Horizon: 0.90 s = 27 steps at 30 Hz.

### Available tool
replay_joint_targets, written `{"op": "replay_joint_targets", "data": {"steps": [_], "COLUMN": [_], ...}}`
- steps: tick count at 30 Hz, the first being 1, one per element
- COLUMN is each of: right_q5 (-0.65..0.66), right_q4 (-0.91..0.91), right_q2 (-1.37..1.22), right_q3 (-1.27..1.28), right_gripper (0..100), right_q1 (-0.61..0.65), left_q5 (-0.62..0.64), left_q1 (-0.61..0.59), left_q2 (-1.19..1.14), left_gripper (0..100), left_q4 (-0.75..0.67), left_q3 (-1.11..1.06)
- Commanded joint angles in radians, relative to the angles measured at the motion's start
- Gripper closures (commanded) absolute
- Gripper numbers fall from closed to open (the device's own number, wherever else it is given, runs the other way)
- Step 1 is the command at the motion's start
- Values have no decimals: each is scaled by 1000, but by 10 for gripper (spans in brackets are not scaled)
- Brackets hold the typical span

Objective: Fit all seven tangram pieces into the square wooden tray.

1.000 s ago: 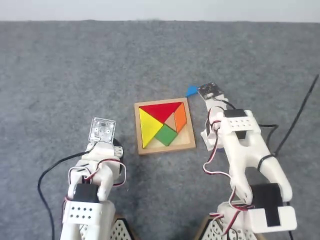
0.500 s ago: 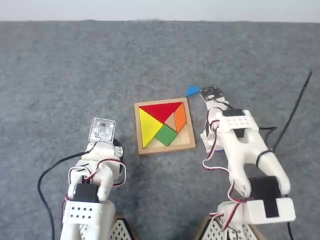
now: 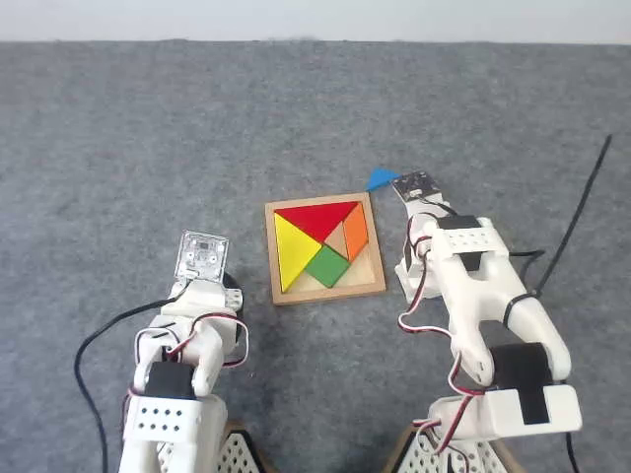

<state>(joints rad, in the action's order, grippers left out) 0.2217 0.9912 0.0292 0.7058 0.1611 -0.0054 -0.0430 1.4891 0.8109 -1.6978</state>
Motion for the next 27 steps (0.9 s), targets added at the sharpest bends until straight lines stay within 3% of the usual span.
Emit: {"op": "replay_joint_targets", "data": {"steps": [1,9,12,20,27], "right_q5": [12,18,92,189,454], "right_q4": [10,13,47,196,200], "right_q2": [2,25,74,145,145], "right_q3": [-17,-28,-61,-235,-272], "right_gripper": [858,872,872,876,876], "right_q1": [-1,5,27,185,380], "left_q5": [6,6,6,6,6], "left_q1": [-3,-3,-3,-3,-3], "left_q2": [12,12,12,12,12], "left_gripper": [985,985,985,985,985], "left_q4": [5,5,5,5,5], "left_q3": [8,8,8,8,8]}}
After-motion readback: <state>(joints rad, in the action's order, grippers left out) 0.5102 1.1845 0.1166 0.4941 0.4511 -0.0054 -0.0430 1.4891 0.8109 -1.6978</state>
